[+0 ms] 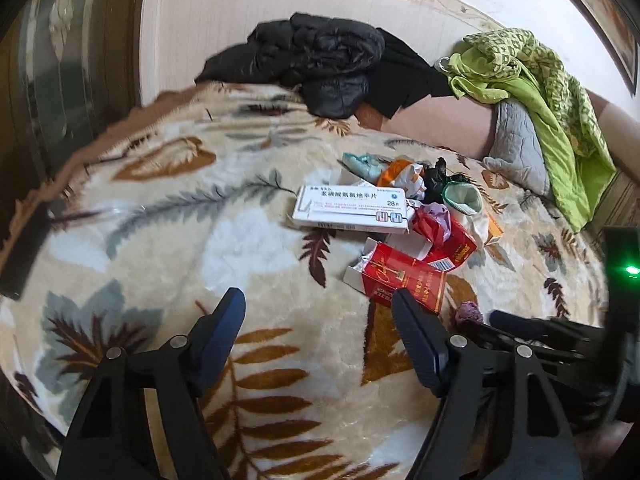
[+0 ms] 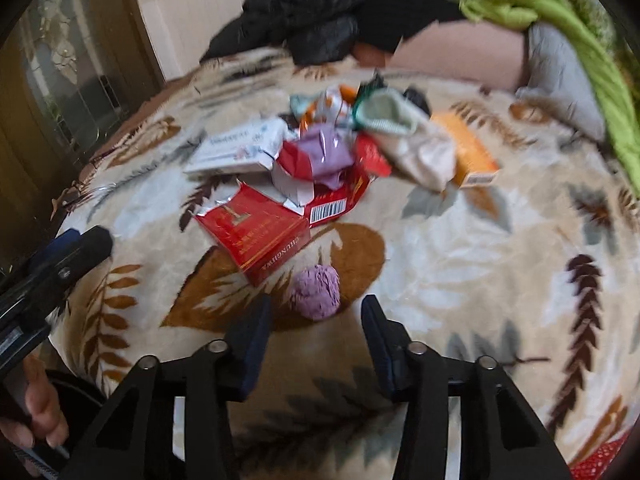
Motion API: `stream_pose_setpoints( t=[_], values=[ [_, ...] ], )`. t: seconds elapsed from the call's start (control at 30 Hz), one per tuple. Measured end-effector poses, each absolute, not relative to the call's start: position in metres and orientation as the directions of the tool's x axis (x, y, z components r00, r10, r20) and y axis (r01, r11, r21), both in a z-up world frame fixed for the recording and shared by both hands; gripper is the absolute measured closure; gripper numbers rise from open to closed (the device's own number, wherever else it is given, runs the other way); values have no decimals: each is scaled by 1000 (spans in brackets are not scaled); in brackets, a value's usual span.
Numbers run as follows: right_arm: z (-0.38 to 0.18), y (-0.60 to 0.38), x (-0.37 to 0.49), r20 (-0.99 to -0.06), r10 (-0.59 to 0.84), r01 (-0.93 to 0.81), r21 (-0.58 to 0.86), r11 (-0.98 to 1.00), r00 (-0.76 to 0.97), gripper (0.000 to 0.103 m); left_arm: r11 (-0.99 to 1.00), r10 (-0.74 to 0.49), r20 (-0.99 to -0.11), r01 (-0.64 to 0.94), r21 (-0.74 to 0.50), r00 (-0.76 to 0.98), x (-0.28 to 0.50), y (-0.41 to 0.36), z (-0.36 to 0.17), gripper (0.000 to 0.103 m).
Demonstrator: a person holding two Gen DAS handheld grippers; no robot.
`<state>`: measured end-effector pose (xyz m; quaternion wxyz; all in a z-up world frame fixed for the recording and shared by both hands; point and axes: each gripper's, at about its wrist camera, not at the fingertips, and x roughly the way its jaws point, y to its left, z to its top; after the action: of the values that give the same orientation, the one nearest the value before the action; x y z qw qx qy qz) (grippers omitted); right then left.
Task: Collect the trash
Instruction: 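Close the right tool on the purple crumpled ball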
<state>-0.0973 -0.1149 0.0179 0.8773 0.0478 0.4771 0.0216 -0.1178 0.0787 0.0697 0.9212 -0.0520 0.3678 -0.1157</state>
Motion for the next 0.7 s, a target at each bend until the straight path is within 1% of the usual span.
stream_pose_setpoints(
  t=[0.03,0.1,0.17,0.33,0.47,0.5,0.57,0.63,0.7],
  values=[
    [15,-117,-93,-841,103,11,128,992,531,75,963,-269,-669,182,-199,693,-115,79,68,28],
    [11,-121,-92,-842,126,25,164,986,525,75,953,-303,-677,193,-235,671,-110,77,65,28],
    [16,-124,-97,-824,142,31,189,981,548,77,946,-323,-683,200,-255,655,-105,73,62,28],
    [35,-144,-110,-771,64,116,176,977,633,77,932,-363,-711,227,-284,602,-84,50,52,28],
    [42,-160,-114,-752,33,172,194,966,658,77,914,-406,-747,256,-317,526,-73,20,42,27],
    [43,-162,-114,-750,29,179,194,965,661,77,914,-404,-758,254,-316,511,-69,14,38,26],
    [44,-164,-115,-745,24,187,198,962,667,77,931,-364,-776,218,-292,515,-61,7,35,26],
    [47,-166,-117,-737,17,194,200,960,676,77,933,-360,-782,191,-305,510,-50,2,32,26],
    [48,-168,-119,-731,17,196,205,959,682,77,939,-344,-796,176,-296,497,-40,-5,28,23]
  ],
)
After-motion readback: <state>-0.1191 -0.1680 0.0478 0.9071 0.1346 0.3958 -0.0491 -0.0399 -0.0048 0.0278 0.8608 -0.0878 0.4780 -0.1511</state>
